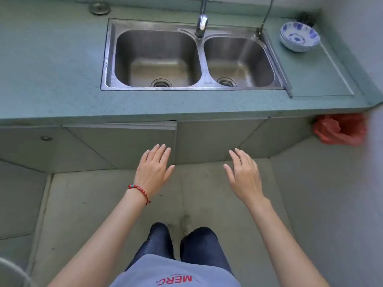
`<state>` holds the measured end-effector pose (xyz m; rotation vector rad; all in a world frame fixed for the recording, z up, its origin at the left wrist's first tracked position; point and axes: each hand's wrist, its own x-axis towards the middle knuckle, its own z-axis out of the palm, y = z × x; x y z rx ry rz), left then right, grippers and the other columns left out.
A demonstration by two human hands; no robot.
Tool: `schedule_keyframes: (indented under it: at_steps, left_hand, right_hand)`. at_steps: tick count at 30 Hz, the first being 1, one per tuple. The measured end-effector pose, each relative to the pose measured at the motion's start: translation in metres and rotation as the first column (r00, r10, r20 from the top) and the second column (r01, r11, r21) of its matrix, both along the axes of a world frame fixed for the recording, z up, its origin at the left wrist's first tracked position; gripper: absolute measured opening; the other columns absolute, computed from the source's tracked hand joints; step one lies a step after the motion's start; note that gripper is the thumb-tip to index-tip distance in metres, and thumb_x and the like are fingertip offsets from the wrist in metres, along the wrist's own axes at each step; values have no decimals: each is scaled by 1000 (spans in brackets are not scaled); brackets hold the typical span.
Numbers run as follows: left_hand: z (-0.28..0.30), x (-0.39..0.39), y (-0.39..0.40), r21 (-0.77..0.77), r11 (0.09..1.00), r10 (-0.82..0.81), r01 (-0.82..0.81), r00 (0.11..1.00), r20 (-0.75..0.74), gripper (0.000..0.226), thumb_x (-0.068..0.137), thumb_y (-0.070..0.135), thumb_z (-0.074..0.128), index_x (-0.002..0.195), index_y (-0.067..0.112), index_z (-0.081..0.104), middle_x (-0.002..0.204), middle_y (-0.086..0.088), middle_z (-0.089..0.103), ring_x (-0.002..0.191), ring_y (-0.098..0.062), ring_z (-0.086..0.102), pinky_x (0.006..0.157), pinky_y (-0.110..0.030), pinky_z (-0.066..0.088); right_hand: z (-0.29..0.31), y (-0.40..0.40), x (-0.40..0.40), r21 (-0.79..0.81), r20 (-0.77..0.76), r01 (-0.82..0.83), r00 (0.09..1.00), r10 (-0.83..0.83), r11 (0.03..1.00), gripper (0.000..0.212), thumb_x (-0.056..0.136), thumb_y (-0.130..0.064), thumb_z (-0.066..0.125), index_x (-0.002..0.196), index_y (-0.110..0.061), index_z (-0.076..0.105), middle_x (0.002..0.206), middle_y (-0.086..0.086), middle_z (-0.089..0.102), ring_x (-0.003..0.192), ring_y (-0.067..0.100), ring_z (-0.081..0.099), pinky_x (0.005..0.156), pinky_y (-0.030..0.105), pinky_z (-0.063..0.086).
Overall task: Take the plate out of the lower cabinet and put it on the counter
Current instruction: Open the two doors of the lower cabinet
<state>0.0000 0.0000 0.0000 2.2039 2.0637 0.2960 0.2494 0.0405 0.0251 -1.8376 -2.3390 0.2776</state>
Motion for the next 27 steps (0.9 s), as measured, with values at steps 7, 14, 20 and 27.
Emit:
schedule_keyframes:
  at_steps: [7,14,20,27]
  left_hand:
    - [-2,-21,-29,-23,959,281,-284,956,-82,48,85,34,41,116,1,56,117,-18,64,110,-32,60,88,-48,50]
    - [-10,-22,-71,-68,829,552,-555,832,-54,50,85,34,40,117,-2,54,118,-22,63,112,-36,58,90,-50,48]
    - [-15,-20,-131,-95,639,767,-763,642,-3,47,86,28,55,123,0,49,127,-22,57,120,-36,51,97,-51,42]
    - [-11,-24,-201,-119,426,904,-897,427,20,48,87,28,54,125,1,47,130,-22,54,124,-35,48,100,-48,40]
  right_hand:
    - [-4,40,-41,8,-40,-290,956,290,957,40,87,-18,59,121,2,51,127,26,54,121,38,49,98,50,40]
    - [-17,54,-76,-35,-34,-571,821,571,820,41,89,-20,56,124,1,49,129,25,51,123,39,46,101,49,38]
    - [-24,32,-116,-94,-47,-762,647,761,641,42,92,-21,51,128,0,44,134,23,47,129,36,39,105,46,32]
    - [-23,-15,-181,-90,-83,-906,420,904,413,41,89,-19,55,124,2,48,130,25,51,126,40,43,102,49,36]
